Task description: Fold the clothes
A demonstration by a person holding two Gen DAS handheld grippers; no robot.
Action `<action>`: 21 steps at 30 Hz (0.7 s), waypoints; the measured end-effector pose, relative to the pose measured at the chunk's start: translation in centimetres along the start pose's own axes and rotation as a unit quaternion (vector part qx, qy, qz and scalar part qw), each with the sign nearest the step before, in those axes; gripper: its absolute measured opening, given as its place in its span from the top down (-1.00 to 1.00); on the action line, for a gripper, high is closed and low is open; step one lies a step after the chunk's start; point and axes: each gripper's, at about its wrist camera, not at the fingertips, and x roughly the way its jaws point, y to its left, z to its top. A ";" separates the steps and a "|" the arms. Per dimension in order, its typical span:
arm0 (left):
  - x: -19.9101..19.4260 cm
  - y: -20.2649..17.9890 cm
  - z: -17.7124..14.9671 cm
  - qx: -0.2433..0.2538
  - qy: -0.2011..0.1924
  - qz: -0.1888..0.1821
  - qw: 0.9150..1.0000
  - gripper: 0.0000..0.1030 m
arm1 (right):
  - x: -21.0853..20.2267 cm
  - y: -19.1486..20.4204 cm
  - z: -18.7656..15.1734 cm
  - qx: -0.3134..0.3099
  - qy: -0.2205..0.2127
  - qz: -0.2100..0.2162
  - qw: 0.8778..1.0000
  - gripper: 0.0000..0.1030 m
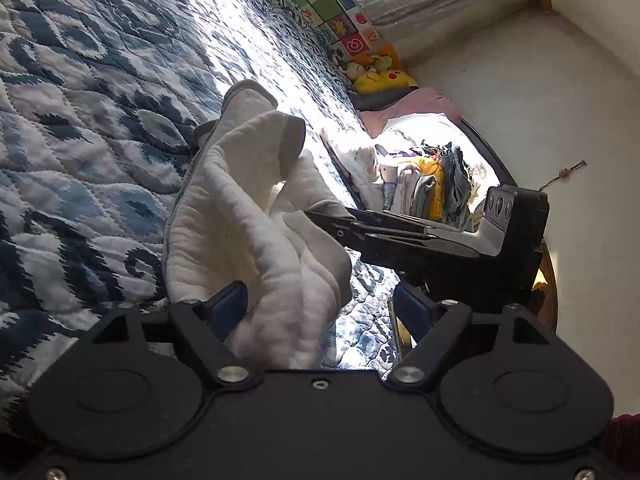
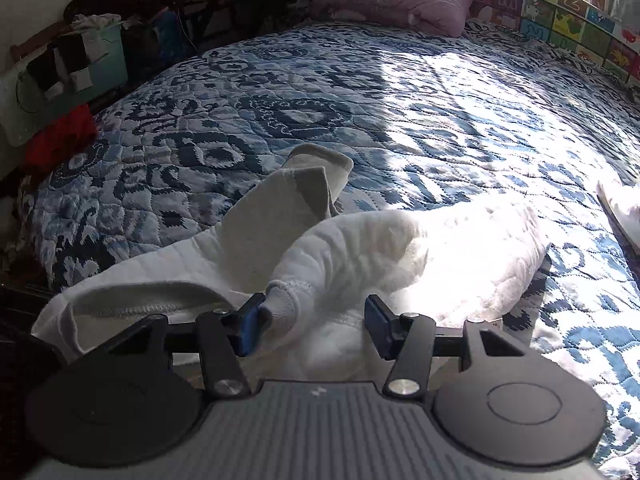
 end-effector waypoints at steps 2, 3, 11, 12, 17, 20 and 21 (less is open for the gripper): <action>0.1 -0.1 -0.2 0.002 0.007 0.003 1.000 -0.55 | -1.3 -0.7 -1.8 0.011 0.004 0.001 1.000 -0.06; 0.0 -0.1 -0.3 0.002 0.007 0.005 1.000 -0.55 | -1.8 -1.0 -2.4 0.016 0.006 0.001 1.000 -0.07; -2.3 0.0 1.1 -0.030 -0.034 0.023 0.999 -0.55 | -6.3 -1.6 -2.3 0.131 -0.067 0.079 0.986 -0.38; -2.2 0.0 1.3 -0.033 -0.037 0.031 0.998 -0.55 | -6.6 -1.4 -1.7 0.139 -0.082 0.082 0.983 -0.41; -0.6 0.3 1.3 -0.056 -0.028 0.060 0.996 0.06 | -4.9 -0.3 1.8 0.138 -0.112 0.050 0.983 -0.51; 0.4 -0.1 0.2 -0.045 -0.008 0.065 0.997 0.37 | -2.1 0.6 2.8 0.115 -0.092 0.016 0.989 -0.50; 0.6 -0.5 -0.2 -0.034 -0.003 0.065 0.997 0.46 | -0.9 1.0 2.8 0.101 -0.079 0.003 0.992 -0.43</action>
